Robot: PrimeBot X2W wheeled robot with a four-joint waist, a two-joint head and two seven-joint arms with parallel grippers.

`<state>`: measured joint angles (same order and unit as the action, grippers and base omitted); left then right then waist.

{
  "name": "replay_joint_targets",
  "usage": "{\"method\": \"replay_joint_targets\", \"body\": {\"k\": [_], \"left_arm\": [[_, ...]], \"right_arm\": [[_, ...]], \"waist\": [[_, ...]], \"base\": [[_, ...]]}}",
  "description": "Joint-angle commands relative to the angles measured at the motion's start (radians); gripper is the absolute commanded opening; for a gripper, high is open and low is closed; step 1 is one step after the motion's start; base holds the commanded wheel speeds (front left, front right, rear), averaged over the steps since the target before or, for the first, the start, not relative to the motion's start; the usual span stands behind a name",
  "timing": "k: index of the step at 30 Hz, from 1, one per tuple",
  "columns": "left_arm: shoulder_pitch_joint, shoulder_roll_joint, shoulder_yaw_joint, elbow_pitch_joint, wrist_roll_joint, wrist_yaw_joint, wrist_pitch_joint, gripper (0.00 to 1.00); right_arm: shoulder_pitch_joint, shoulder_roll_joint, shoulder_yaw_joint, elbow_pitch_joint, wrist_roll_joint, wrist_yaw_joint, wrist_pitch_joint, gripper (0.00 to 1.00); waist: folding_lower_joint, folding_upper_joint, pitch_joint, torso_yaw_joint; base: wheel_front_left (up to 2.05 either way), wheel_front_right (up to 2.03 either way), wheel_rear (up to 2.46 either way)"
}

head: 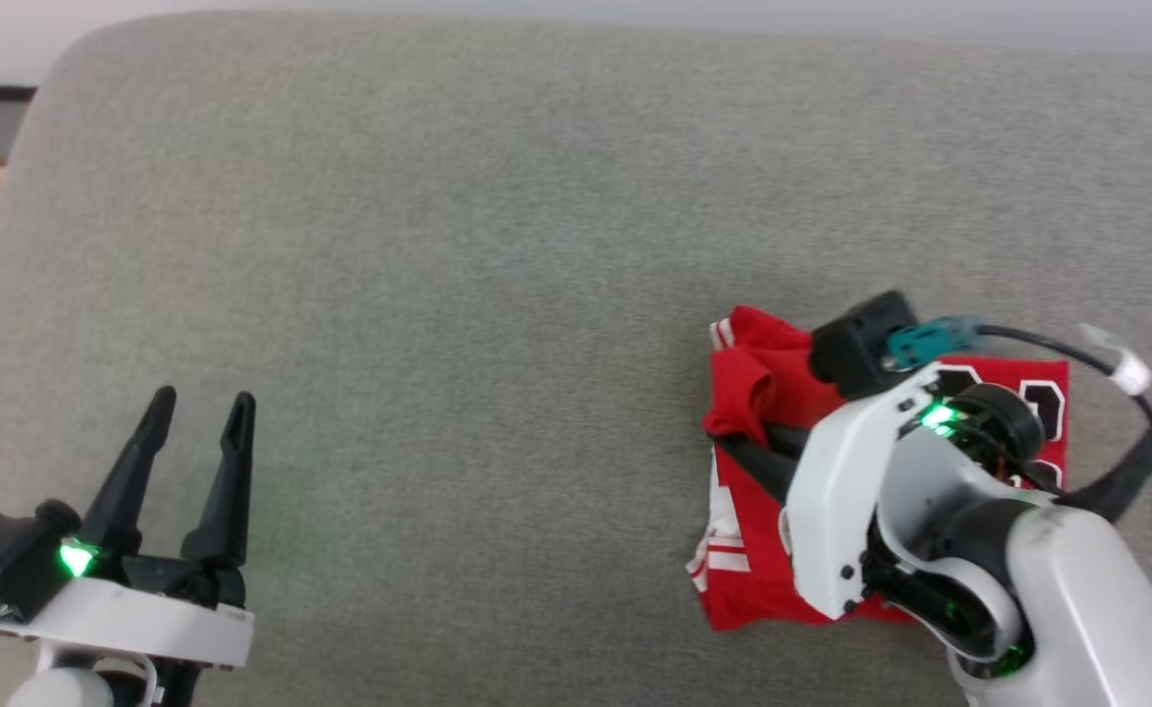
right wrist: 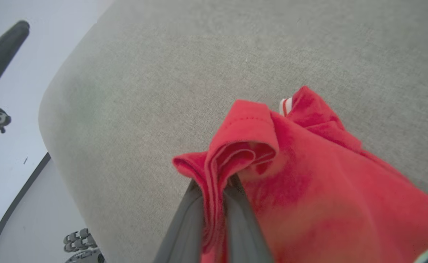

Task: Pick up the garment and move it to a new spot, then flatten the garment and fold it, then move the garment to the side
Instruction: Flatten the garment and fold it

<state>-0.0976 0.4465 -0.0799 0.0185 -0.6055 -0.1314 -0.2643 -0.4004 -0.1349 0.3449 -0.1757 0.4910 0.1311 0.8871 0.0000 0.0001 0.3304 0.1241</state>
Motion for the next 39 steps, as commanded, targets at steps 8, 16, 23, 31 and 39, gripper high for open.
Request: {"method": "replay_joint_targets", "body": {"k": [8, 16, 23, 31, 39], "left_arm": [[-0.035, -0.009, -0.016, 0.012, -0.01, 0.002, 0.001, 1.0], [-0.022, -0.001, -0.012, 0.025, -0.003, 0.002, 0.001, 1.0], [0.011, 0.006, -0.003, 0.033, 0.007, 0.002, 0.001, 1.0], [0.043, 0.007, -0.013, 0.05, 0.009, 0.002, 0.001, 1.0], [0.063, 0.007, -0.013, 0.106, 0.011, 0.002, 0.001, 1.0]], "right_arm": [[-0.061, -0.026, 0.075, 0.209, -0.015, -0.001, -0.109, 0.0], [-0.079, -0.02, 0.101, 0.297, 0.033, -0.001, -0.212, 0.48], [-0.071, -0.059, 0.041, 0.247, 0.091, -0.001, -0.26, 1.0], [-0.012, -0.123, -0.076, 0.218, 0.083, -0.001, -0.381, 1.0], [0.054, -0.125, -0.141, 0.307, -0.006, -0.001, -0.669, 1.0]], "waist": [[0.0, -0.0001, 0.038, 0.043], [0.0, -0.0001, 0.015, 0.021], [0.0, -0.0001, -0.045, -0.031], [0.0, -0.0001, -0.106, -0.086], [0.0, -0.0001, -0.152, -0.128]], "base": [[0.0, 0.0, 0.0], [0.0, 0.0, 0.0], [0.0, 0.0, 0.0], [0.0, 0.0, 0.0], [0.0, 0.0, 0.0]]}}
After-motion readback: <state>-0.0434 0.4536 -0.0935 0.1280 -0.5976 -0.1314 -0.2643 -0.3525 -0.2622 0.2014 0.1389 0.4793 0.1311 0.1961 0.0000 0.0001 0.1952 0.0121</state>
